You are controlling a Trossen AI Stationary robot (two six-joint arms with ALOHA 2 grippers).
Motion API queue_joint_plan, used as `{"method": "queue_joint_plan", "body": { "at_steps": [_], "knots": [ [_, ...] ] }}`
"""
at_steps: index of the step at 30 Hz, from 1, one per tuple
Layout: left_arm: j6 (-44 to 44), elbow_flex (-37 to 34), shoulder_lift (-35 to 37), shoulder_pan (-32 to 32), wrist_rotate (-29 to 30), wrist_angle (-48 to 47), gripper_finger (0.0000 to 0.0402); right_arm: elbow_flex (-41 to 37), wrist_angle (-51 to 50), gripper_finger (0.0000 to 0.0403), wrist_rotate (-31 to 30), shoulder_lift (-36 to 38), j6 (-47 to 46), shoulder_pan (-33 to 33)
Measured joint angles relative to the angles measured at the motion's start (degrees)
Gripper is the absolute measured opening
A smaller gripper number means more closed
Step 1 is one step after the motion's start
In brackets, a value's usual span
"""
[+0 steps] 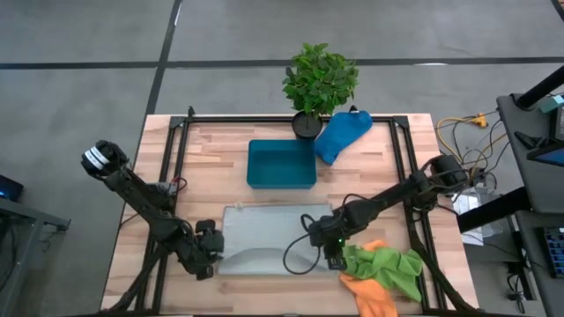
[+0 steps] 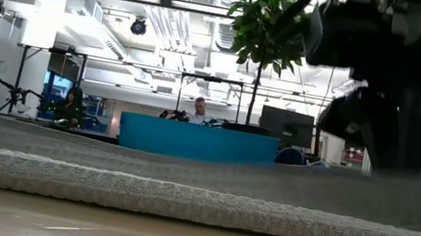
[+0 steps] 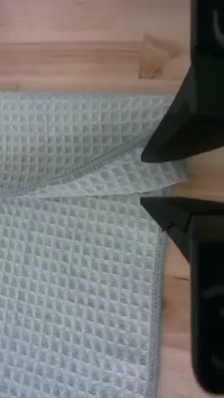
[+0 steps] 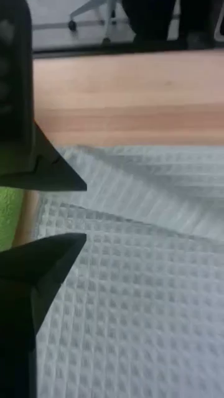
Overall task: Fold microfiber towels
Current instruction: Fold the gray microfiber towel
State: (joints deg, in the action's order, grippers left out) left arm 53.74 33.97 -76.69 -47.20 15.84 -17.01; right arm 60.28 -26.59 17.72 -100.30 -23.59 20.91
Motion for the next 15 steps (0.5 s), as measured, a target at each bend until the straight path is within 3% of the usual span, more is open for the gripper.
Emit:
{"method": "queue_joint_plan", "body": {
  "at_steps": [5, 10, 15],
  "knots": [
    [-0.28, 0.39, -0.32, -0.61, -3.93, 0.76, 0.0115, -0.29, 0.3, 0.0141, -5.86, 3.94, -0.55, 2.73],
    [-0.26, 0.33, -1.37, -1.01, -3.54, 0.5, 0.0116, -0.85, 0.38, 0.014, -14.11, 5.65, -3.54, 7.04],
    [0.71, 0.34, -2.58, -0.9, -1.79, -0.43, 0.0116, -1.45, 0.47, 0.0129, -16.49, 5.61, -8.49, 10.06]
  ]
}}
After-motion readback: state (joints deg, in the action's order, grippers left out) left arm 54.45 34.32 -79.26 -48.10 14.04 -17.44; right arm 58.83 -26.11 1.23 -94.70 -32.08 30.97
